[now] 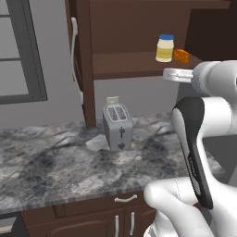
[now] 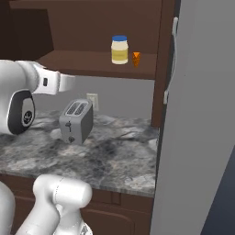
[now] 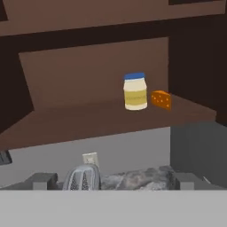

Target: The dining table condiment station is running low on mayonnaise. Refill the condiment station by opening the cabinet and taking the mayonnaise from the cabinet and placing it on the dining table.

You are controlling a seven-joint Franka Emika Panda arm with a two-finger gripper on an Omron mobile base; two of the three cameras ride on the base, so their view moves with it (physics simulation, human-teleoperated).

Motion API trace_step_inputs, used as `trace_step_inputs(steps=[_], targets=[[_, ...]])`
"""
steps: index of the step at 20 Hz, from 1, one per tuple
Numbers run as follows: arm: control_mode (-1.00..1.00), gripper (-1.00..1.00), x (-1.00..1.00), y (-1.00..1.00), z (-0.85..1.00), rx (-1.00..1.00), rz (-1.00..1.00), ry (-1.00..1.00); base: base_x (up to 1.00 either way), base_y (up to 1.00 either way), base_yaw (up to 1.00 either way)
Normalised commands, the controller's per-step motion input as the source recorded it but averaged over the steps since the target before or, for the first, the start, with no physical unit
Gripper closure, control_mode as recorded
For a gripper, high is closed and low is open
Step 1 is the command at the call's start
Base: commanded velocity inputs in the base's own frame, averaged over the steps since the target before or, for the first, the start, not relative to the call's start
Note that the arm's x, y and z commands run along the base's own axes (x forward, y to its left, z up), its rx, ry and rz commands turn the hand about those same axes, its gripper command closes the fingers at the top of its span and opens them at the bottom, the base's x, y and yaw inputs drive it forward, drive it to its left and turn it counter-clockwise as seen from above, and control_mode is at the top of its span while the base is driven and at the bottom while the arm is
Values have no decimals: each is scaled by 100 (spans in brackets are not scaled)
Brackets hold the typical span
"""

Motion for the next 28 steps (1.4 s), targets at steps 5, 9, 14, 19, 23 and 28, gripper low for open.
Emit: trace_step_inputs(steps=[5,9,14,19,23,28], targets=[[-100,-100,-5,-18,24,-1,2,-48,0,0,0],[-100,-100,1,-7,51,-2,0,-34,0,0,0],[-100,-100,21,-18,10,-4,0,1,0,0,0],[-100,-100,49,-10,-1,-7,0,10,0,0,0],[-100,-100,52,-24,0,-1,-1,9,0,0,0],[-100,-100,52,-33,0,0,-5,1,0,0,0]])
